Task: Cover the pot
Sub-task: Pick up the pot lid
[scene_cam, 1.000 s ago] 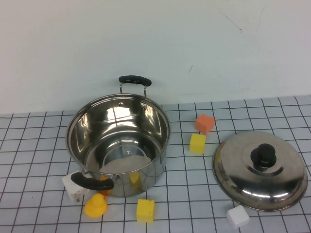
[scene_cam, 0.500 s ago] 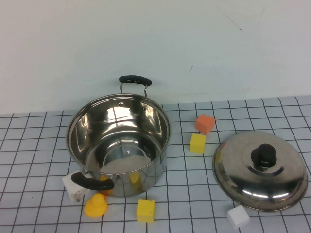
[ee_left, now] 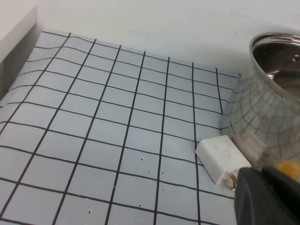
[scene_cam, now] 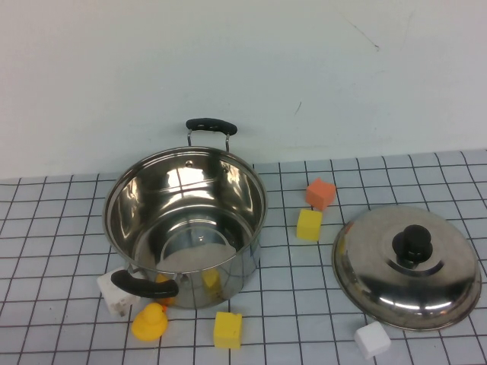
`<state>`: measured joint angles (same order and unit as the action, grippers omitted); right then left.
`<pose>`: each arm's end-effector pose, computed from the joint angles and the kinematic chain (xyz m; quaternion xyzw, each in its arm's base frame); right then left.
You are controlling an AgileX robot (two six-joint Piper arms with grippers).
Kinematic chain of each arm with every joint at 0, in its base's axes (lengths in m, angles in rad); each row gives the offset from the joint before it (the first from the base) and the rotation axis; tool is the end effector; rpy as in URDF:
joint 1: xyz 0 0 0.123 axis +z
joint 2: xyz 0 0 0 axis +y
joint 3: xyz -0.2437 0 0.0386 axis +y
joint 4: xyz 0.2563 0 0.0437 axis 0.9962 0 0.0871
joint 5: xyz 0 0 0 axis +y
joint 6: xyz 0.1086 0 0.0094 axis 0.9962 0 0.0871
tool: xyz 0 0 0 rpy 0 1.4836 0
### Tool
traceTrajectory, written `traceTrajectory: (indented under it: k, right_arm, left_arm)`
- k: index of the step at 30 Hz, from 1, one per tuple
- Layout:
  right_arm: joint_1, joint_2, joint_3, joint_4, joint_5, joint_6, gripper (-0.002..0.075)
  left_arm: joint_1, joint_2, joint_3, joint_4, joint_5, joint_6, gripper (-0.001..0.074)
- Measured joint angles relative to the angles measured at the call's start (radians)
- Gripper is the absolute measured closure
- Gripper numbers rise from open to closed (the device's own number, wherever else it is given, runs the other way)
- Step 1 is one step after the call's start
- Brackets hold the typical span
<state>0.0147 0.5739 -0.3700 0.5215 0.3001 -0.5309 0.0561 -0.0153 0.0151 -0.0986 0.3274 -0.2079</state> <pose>0.1760 0.0187 0.2387 -0.0594 0.8242 0.0571 0.5602 0.1179 0.0032 0.1758 -0.1301 0.7753 -0.0879 0.6117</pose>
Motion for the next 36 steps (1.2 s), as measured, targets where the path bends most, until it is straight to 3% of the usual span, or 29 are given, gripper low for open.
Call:
traceTrajectory:
  k: [4,5,7,9,14,17,25,36]
  right_arm:
    - [0.1,0.149,-0.02,-0.362,-0.205,0.437,0.0715]
    - [0.13,0.194,-0.012,-0.467,-0.32,0.563,0.0698]
    - [0.162,0.273,0.011,-0.547,-0.554,0.656,0.0634]
    - [0.185,0.378,0.036,-0.577,-0.783,0.683,0.0538]
    - [0.215,0.68,0.08,-0.605,-1.292,0.692,0.0196]
    - [0.215,0.852,0.08,-0.624,-1.404,0.684,0.011]
    - [0.215,1.175,0.019,-0.631,-1.424,0.627,0.0077]
    - [0.215,1.398,-0.134,-0.645,-1.434,0.618,0.0076]
  left_arm:
    - [0.0,0.0,0.0,0.0,0.0,0.0,0.0737]
    - [0.0,0.0,0.0,0.0,0.0,0.0,0.0738]
    - [0.0,0.0,0.0,0.0,0.0,0.0,0.0738]
    - [0.0,0.0,0.0,0.0,0.0,0.0,0.0738]
    - [0.0,0.0,0.0,0.0,0.0,0.0,0.0738]
    - [0.0,0.0,0.0,0.0,0.0,0.0,0.0738]
    - [0.0,0.0,0.0,0.0,0.0,0.0,0.0738]
    - [0.0,0.0,0.0,0.0,0.0,0.0,0.0738]
